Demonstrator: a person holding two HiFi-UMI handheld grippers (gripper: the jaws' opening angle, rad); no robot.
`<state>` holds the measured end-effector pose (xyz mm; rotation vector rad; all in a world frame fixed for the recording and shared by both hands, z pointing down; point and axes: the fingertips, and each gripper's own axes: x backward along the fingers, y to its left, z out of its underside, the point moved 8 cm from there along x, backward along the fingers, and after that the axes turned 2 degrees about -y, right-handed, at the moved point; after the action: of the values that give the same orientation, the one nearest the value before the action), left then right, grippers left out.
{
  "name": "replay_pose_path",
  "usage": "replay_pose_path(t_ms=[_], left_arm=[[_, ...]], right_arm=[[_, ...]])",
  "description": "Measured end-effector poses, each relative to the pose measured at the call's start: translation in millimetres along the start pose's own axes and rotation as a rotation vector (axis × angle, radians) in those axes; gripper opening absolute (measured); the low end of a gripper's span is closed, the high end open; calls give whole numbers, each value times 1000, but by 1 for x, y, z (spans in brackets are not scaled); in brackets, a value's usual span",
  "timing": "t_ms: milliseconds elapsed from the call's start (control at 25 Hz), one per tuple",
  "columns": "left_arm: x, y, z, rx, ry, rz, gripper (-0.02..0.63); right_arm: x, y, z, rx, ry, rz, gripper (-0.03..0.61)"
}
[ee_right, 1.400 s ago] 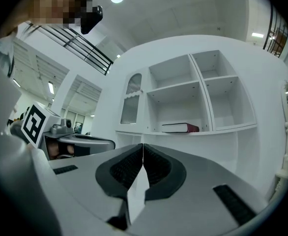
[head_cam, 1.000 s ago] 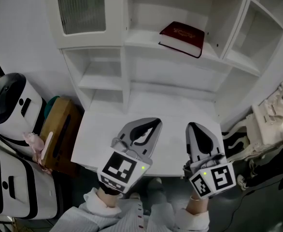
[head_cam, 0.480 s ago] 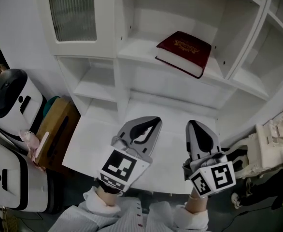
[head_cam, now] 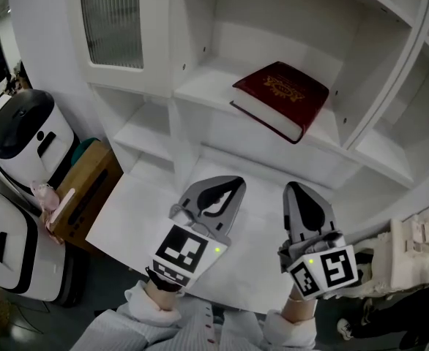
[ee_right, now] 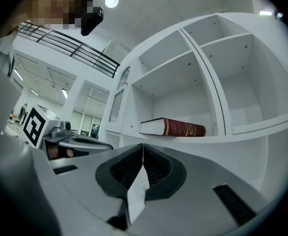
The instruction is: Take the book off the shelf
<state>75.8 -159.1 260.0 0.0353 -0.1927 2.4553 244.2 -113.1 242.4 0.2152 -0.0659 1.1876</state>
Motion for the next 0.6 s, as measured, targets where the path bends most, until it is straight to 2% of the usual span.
replay_pose_path(t_ms=[600], left_arm=[[-39, 25, 0, -18, 16, 8, 9]], right_arm=[[-35, -33, -8, 69, -48, -14, 15]])
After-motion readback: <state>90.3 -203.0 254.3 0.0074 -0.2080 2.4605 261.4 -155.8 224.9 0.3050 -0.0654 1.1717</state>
